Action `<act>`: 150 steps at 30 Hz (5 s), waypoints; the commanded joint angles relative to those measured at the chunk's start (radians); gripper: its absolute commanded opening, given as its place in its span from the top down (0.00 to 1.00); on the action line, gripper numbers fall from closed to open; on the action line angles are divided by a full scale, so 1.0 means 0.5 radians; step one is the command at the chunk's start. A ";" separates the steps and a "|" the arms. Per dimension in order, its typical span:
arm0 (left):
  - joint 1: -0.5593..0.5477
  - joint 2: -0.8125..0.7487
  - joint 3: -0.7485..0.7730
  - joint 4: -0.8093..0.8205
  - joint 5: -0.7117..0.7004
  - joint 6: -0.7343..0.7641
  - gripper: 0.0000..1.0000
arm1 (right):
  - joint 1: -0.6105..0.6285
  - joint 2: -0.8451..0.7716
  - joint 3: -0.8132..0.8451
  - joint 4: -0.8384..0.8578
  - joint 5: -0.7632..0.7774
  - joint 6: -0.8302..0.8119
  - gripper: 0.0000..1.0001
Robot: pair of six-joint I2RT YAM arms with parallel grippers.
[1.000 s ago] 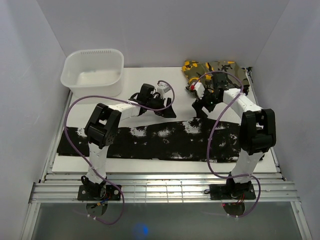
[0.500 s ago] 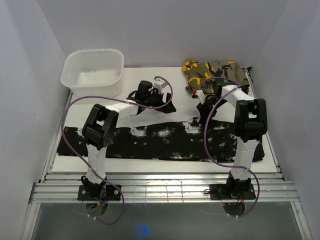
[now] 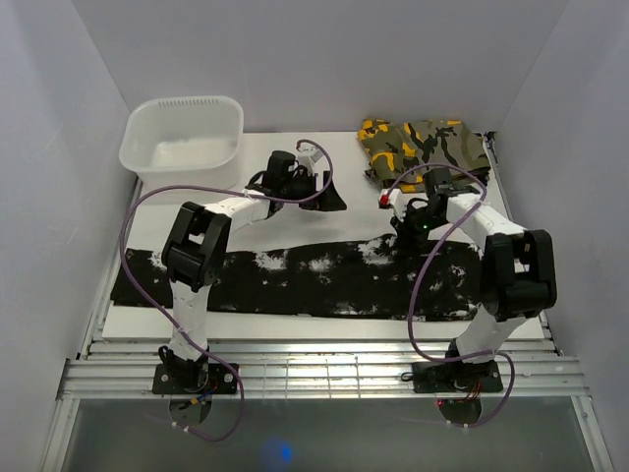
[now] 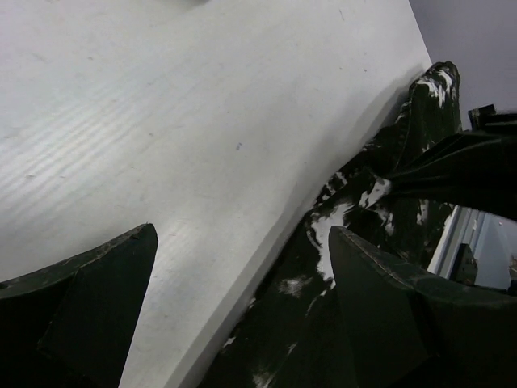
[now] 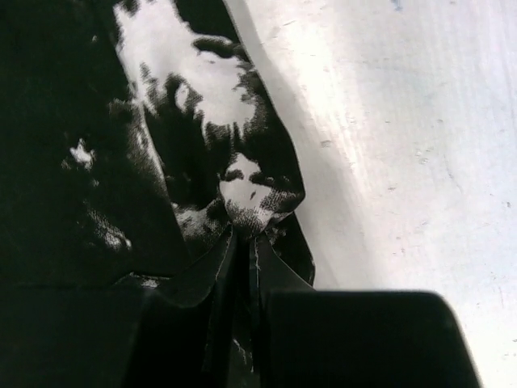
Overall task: Fold and stack the trousers
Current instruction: Fold the trousers
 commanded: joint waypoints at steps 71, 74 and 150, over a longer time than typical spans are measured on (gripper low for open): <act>0.051 -0.212 0.046 -0.074 -0.389 0.125 0.02 | -0.570 -0.878 -0.835 0.184 0.292 -0.287 0.01; 0.235 -0.478 -0.192 -0.436 -0.278 0.333 0.02 | -0.665 -0.543 -0.387 -0.210 0.055 0.004 0.11; 2.653 -0.731 0.118 -2.381 -0.226 1.923 1.00 | -1.030 -0.208 -0.067 -0.637 0.723 0.051 0.09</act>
